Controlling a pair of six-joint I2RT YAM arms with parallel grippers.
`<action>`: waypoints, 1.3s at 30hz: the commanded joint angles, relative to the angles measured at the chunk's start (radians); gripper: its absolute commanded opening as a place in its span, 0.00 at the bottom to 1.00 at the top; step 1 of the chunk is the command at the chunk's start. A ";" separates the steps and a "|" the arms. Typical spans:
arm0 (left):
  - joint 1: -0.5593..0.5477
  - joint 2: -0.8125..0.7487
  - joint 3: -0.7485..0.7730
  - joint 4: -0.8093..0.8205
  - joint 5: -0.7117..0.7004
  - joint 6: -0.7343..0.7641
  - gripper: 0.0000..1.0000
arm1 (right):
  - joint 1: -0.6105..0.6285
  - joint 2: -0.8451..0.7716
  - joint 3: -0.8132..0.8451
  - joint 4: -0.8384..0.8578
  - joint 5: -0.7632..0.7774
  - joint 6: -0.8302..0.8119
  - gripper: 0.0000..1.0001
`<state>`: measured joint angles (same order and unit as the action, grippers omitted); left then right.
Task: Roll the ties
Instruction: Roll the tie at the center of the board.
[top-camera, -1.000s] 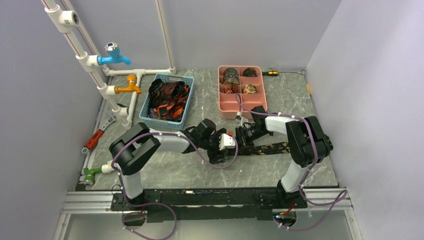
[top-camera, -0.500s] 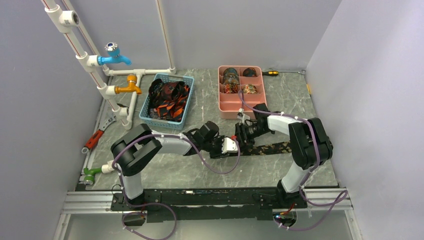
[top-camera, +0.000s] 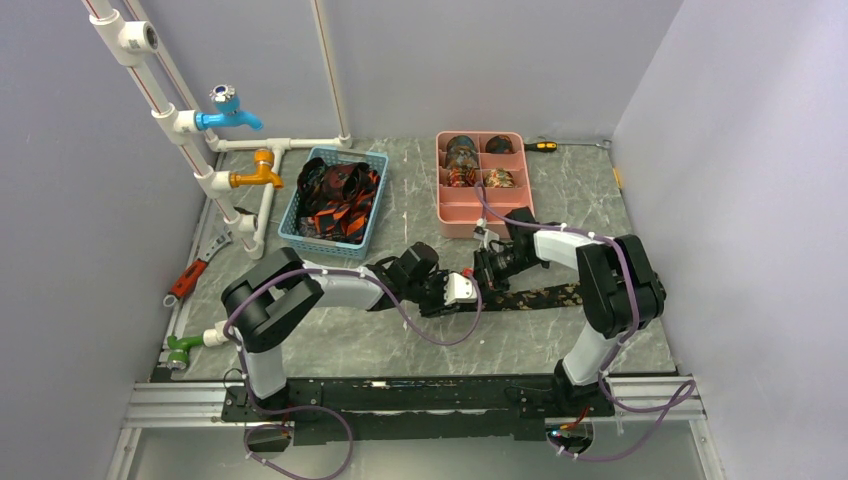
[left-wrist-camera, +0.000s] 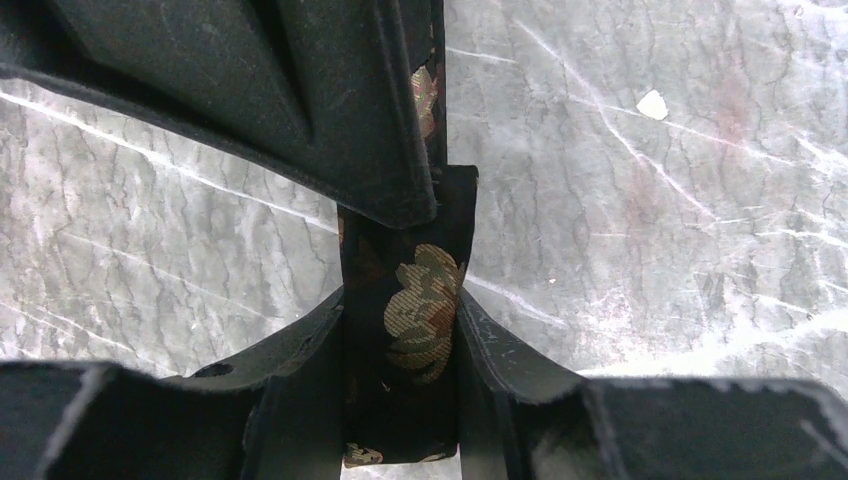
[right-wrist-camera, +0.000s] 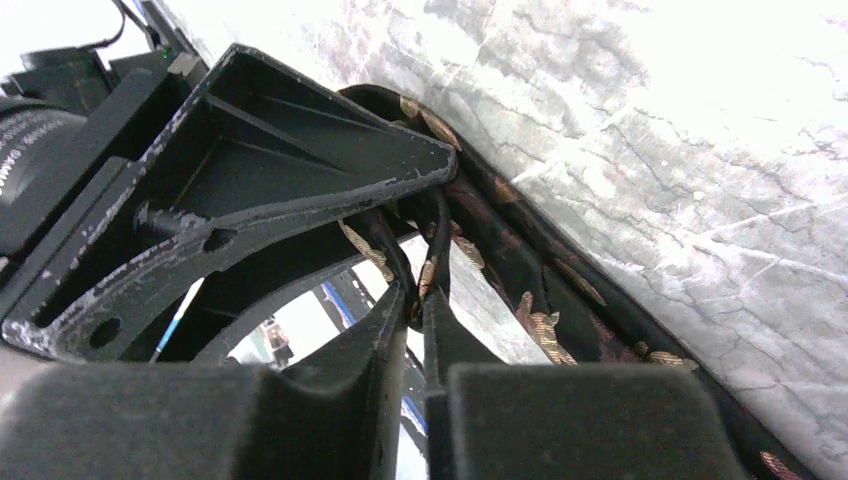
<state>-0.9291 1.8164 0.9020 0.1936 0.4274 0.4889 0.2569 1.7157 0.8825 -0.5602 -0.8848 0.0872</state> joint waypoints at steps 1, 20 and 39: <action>0.008 -0.022 -0.034 -0.109 -0.023 0.038 0.43 | 0.000 0.019 0.055 0.007 0.025 -0.021 0.06; 0.066 -0.060 -0.084 -0.169 0.062 0.154 0.54 | 0.018 0.112 0.074 0.045 0.128 -0.028 0.00; 0.007 0.079 0.081 -0.148 -0.031 0.047 0.44 | 0.026 0.061 0.113 0.001 0.089 -0.032 0.00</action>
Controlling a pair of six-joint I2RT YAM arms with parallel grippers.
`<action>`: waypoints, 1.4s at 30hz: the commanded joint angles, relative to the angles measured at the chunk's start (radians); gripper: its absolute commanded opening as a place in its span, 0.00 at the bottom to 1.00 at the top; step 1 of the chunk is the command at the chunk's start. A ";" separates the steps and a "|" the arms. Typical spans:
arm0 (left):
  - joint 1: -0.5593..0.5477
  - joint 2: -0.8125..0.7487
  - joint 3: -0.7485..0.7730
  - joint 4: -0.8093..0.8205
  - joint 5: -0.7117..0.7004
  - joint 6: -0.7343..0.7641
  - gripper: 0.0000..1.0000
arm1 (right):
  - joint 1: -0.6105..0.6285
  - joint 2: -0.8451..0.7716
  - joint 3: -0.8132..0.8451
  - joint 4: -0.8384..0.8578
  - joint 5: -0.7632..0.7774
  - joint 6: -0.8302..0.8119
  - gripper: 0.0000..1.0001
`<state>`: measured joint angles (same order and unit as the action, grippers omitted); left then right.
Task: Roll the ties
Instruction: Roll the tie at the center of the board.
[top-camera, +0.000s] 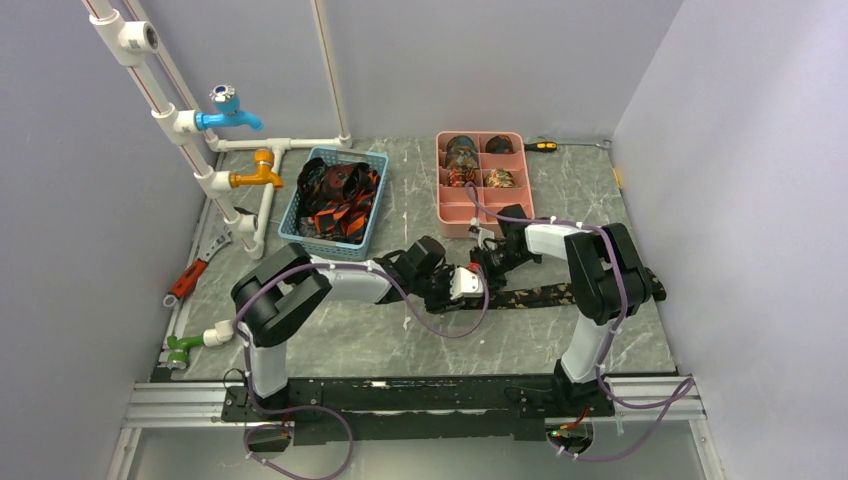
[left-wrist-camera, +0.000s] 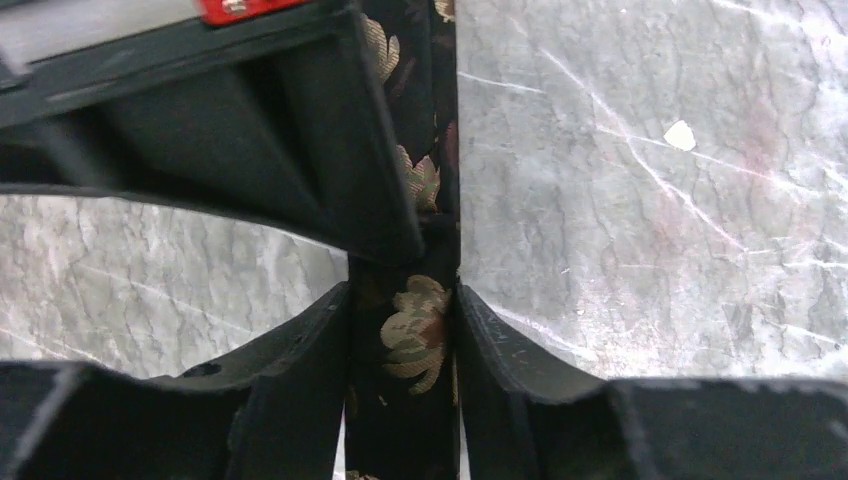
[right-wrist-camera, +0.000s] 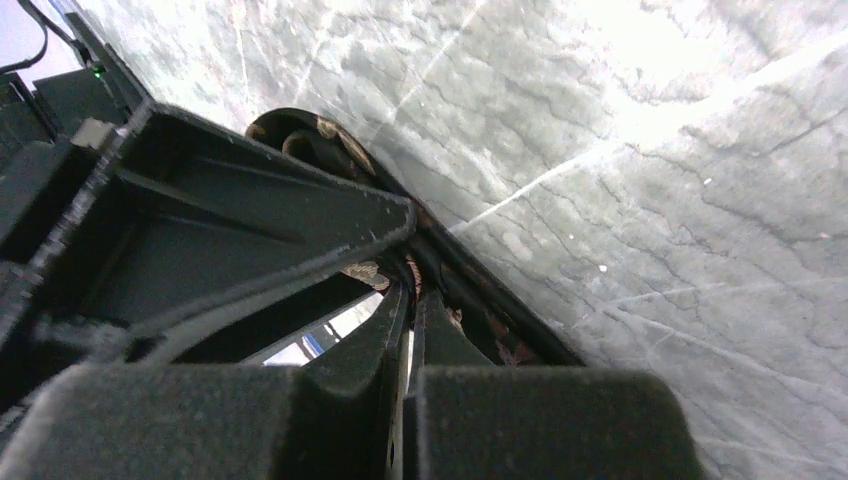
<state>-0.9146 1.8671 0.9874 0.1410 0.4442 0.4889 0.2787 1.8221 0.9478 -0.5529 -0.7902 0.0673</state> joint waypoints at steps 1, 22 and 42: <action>-0.003 0.011 -0.025 -0.107 -0.038 0.069 0.40 | 0.005 -0.046 0.052 -0.007 -0.002 -0.011 0.00; 0.174 -0.248 -0.331 0.074 0.067 -0.010 0.70 | 0.047 0.073 0.030 0.041 0.138 -0.051 0.00; 0.117 -0.194 -0.191 0.100 0.130 -0.051 0.47 | 0.065 0.090 0.029 0.034 0.182 -0.058 0.00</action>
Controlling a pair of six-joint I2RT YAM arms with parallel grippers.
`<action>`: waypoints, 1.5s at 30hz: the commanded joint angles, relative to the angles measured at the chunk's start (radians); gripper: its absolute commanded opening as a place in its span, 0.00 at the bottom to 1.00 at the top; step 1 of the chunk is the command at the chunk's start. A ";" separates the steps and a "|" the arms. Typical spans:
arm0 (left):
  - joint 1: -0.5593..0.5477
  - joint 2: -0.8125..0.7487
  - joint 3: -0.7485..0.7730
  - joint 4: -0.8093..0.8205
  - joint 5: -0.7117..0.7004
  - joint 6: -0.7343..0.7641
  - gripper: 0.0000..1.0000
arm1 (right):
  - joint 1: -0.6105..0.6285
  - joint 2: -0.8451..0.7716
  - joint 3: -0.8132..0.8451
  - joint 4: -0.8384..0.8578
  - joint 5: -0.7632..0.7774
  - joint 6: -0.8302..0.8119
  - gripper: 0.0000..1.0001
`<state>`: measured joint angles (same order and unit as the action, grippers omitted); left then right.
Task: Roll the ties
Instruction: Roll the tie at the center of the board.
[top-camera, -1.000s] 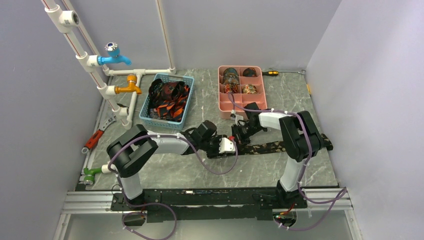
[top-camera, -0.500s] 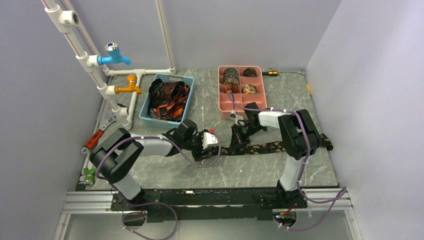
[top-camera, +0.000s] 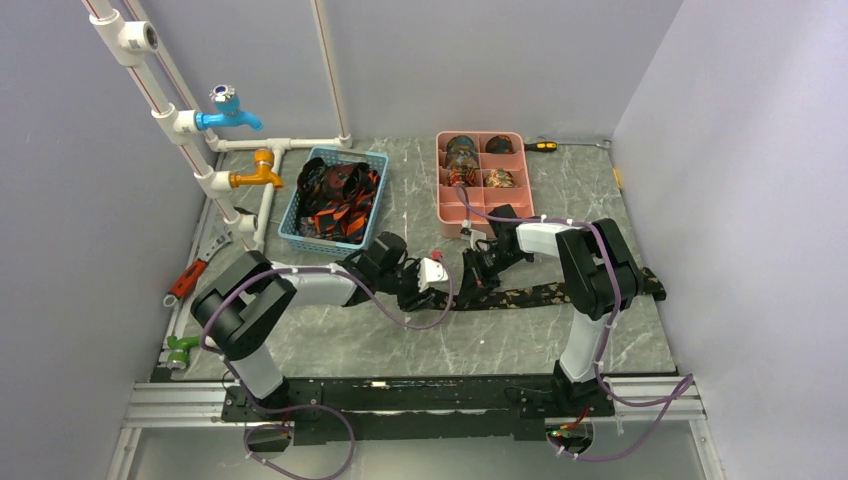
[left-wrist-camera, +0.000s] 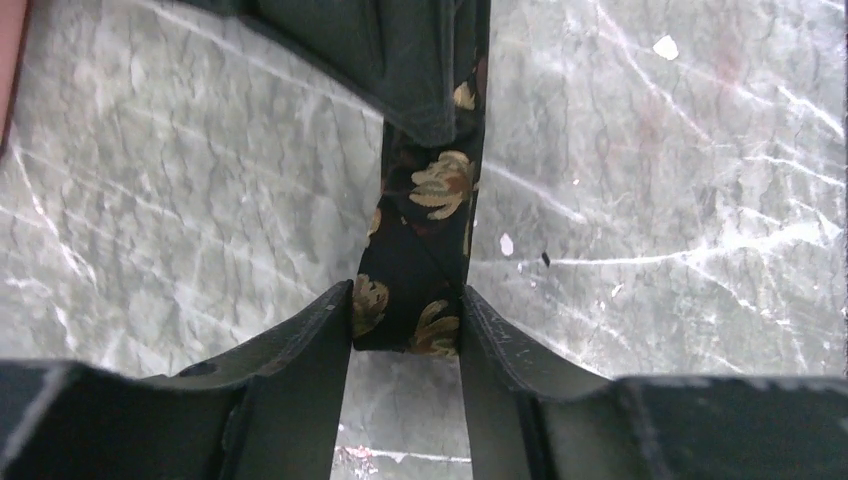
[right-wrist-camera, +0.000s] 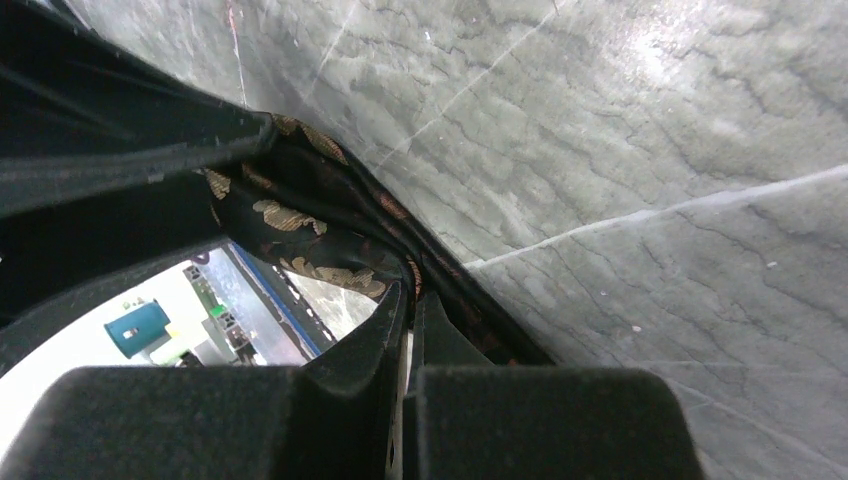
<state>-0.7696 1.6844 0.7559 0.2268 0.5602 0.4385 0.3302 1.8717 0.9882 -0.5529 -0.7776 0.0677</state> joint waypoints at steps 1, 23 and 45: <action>-0.034 -0.012 0.044 0.011 0.016 0.007 0.45 | 0.013 0.042 -0.013 0.034 0.170 -0.059 0.00; -0.118 0.174 0.153 0.110 -0.047 -0.120 0.40 | 0.014 0.047 -0.017 0.044 0.131 -0.059 0.00; -0.123 0.181 0.045 -0.059 -0.146 0.027 0.37 | 0.006 -0.029 -0.018 0.016 0.031 -0.043 0.16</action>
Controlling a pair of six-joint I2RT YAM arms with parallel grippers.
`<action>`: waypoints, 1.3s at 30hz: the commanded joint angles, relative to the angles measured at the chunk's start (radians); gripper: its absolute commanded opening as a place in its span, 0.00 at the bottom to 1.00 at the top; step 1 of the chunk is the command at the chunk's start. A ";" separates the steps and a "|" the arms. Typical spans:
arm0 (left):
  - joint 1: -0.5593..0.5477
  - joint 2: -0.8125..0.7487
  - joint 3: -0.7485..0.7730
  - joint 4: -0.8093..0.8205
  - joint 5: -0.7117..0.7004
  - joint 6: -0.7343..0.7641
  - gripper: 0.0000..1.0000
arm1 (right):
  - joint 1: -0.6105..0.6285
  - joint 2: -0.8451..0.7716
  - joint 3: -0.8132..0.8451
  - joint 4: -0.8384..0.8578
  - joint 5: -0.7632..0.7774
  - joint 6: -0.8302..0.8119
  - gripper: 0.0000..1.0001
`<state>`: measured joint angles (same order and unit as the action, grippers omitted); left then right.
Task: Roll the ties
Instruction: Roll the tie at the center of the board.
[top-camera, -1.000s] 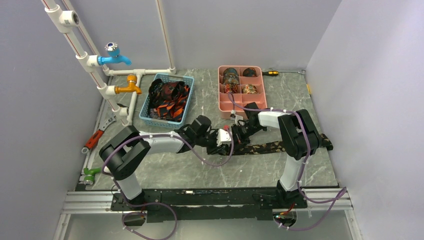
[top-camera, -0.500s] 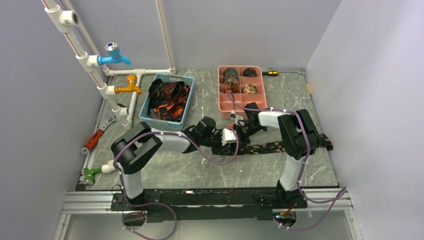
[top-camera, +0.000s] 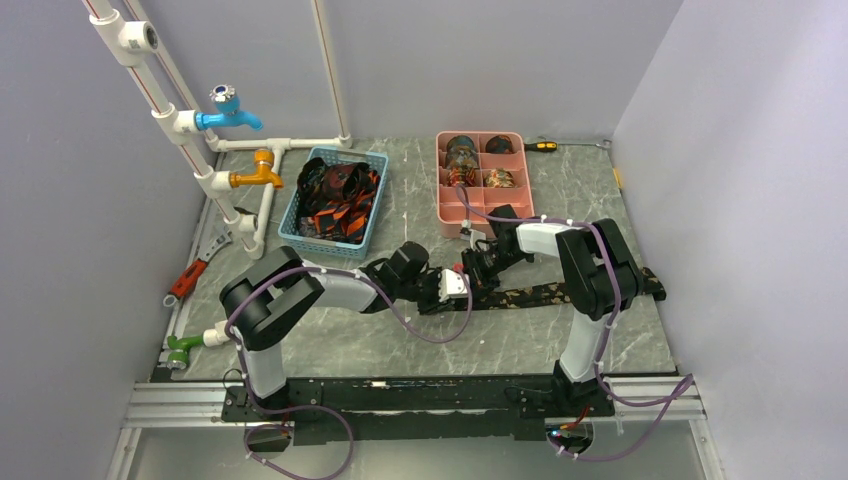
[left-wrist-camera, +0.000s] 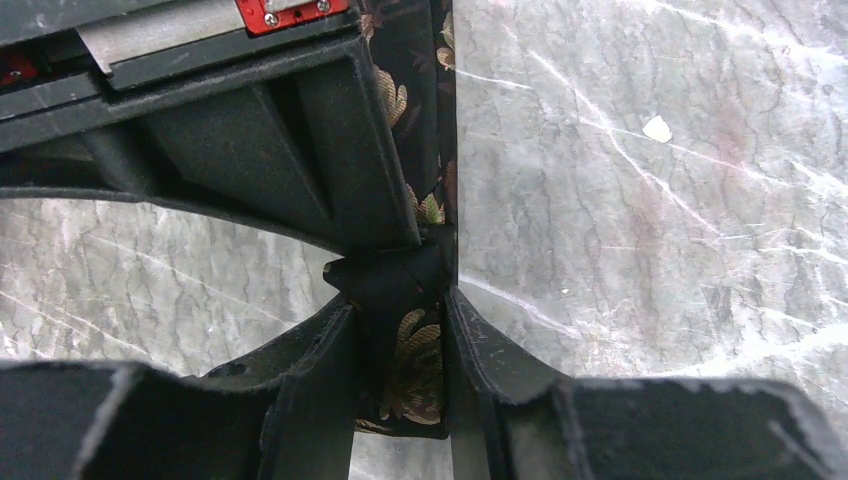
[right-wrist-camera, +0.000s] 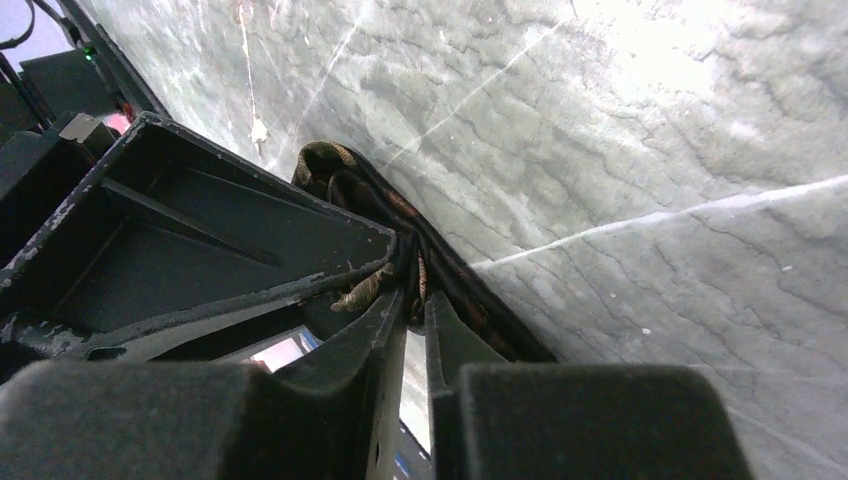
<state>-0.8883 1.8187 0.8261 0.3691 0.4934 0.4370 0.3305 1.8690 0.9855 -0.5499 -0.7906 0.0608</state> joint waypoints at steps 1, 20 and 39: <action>-0.005 0.052 -0.017 -0.209 -0.084 0.027 0.36 | 0.000 -0.037 -0.012 0.005 0.034 -0.035 0.20; -0.009 0.078 0.030 -0.289 -0.112 0.059 0.35 | -0.050 -0.116 0.010 -0.019 -0.099 0.045 0.47; -0.008 0.082 0.045 -0.301 -0.119 0.051 0.48 | -0.032 -0.023 -0.012 0.000 -0.007 -0.009 0.00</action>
<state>-0.8982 1.8317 0.8982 0.2375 0.4648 0.4824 0.2989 1.8214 0.9802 -0.5362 -0.8520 0.1123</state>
